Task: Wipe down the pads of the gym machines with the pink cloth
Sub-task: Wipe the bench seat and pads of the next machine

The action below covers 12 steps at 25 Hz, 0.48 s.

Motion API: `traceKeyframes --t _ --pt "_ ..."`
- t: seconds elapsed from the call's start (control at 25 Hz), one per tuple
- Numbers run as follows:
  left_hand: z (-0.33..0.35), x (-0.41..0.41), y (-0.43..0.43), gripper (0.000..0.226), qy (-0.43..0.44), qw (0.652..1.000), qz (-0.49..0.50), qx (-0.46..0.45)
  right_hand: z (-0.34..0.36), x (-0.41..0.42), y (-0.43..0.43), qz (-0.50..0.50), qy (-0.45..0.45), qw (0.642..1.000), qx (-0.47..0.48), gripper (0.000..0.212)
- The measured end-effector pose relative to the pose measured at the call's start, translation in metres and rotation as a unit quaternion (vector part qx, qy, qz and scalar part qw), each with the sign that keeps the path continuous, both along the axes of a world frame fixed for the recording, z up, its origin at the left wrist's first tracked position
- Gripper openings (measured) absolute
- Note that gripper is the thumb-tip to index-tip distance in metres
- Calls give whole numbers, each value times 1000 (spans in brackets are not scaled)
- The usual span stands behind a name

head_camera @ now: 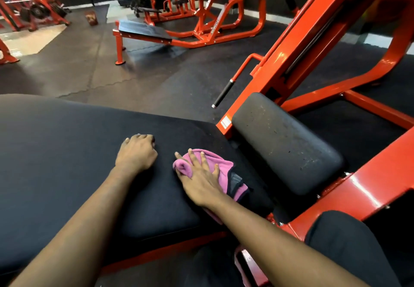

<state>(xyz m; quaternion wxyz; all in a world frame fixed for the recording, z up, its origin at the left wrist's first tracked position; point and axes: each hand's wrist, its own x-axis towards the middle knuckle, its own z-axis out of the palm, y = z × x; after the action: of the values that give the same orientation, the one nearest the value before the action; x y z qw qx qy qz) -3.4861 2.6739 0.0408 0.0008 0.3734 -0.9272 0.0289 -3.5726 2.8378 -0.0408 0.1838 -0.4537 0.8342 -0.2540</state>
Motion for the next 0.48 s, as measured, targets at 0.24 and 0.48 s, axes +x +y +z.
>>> traceKeyframes --t 0.24,0.48 --pt "-26 -48 -55 37 -18 999 -23 -21 -14 -65 -80 -24 -14 999 29 52" --pt "-45 -108 -116 35 -32 998 -49 -16 -28 -134 -179 -37 7 999 19 50"
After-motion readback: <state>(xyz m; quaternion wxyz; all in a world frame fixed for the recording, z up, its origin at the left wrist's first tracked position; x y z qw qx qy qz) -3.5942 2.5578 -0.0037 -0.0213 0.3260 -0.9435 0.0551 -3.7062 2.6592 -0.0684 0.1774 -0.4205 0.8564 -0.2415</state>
